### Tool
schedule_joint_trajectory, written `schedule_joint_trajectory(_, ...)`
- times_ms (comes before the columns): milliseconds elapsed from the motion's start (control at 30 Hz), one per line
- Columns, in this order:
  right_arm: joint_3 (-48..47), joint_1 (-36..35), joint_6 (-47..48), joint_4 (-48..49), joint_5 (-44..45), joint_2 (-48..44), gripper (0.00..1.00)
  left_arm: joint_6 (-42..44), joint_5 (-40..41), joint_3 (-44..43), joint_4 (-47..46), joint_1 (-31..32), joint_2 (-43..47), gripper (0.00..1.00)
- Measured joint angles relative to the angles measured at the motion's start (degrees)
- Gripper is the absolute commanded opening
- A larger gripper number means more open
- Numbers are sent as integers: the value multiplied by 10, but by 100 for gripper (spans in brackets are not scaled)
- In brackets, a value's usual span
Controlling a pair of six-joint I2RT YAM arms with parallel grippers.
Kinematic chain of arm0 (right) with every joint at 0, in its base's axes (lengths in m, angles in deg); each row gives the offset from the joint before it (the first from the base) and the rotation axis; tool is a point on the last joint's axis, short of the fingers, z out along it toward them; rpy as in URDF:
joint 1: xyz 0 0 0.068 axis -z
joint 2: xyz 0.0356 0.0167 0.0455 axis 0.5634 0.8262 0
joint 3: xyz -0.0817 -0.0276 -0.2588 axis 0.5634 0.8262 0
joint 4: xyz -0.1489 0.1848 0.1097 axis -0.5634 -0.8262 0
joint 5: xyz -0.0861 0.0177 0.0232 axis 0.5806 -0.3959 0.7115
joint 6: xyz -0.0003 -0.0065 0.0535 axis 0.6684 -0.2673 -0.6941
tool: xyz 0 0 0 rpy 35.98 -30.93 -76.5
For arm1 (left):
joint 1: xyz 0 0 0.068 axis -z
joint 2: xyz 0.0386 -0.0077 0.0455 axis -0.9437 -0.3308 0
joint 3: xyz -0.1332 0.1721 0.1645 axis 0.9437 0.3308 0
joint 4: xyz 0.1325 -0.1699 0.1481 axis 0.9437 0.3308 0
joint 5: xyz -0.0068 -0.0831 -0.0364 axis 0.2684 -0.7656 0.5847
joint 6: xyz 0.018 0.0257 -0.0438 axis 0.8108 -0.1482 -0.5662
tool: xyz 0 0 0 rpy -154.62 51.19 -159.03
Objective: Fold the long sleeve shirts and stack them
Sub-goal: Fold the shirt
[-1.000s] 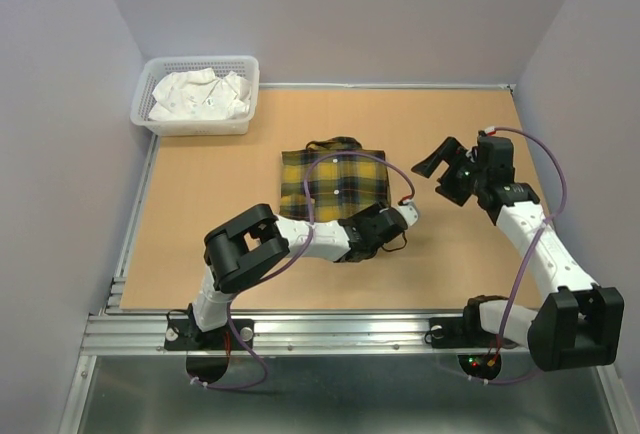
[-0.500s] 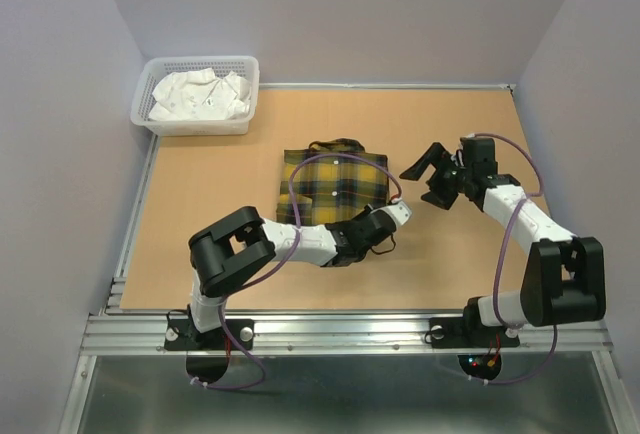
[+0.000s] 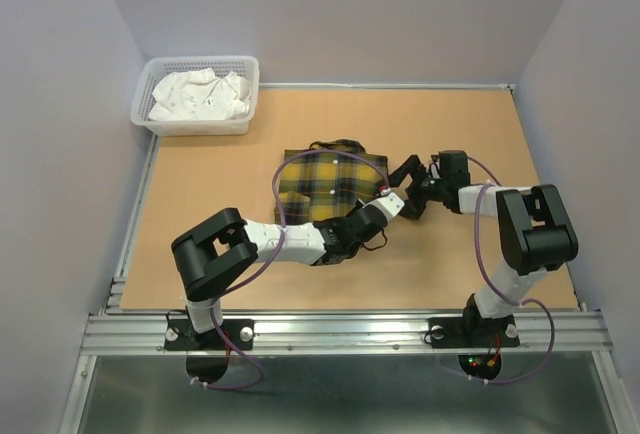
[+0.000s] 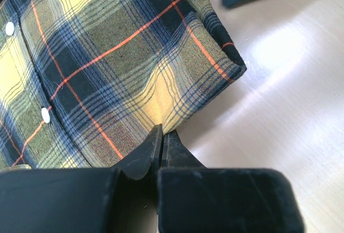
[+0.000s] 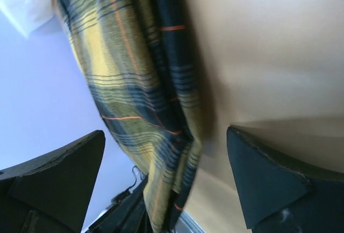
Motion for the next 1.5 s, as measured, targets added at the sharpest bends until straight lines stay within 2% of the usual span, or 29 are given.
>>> schedule_joint_trajectory(333,-55,-82,-46,180,-97,136,100,-7,-2,2,-2,0,0,0)
schedule_joint_trajectory(433,-69,-101,-45,202,-107,155,94,-6,-2,2,-2,-1,1,0)
schedule_joint_trajectory(467,-72,-105,-44,205,-109,159,87,-5,-2,2,-1,-1,1,0)
schedule_joint_trajectory(533,-78,-110,-38,207,-109,167,80,-3,-2,2,-1,-2,1,0)
schedule_joint_trajectory(567,-79,-110,-35,209,-109,169,68,-2,-3,2,-1,-2,1,0)
schedule_joint_trajectory(633,-83,-110,-26,210,-111,176,54,-2,-7,2,-1,-2,1,2)
schedule_joint_trajectory(667,-83,-111,-19,206,-107,181,38,-3,-9,2,0,-3,2,5)
schedule_joint_trajectory(767,-84,-112,-8,193,-103,194,17,-6,-16,2,3,-3,3,18)
schedule_joint_trajectory(800,-84,-112,1,189,-102,196,13,-9,-19,2,6,-3,5,26)
schedule_joint_trajectory(867,-86,-114,15,178,-100,196,9,-11,-25,1,15,-3,8,36)
schedule_joint_trajectory(900,-89,-114,23,171,-99,196,8,-14,-32,-1,25,-3,12,45)
schedule_joint_trajectory(1133,-112,-114,93,126,-97,196,1,-38,-72,-8,54,-20,82,78)
schedule_joint_trajectory(1333,-143,-103,158,62,-114,196,1,-72,-136,-8,84,-127,174,96)
schedule_joint_trajectory(1500,-184,-78,244,-37,-125,196,1,-96,-158,11,115,-238,244,99)
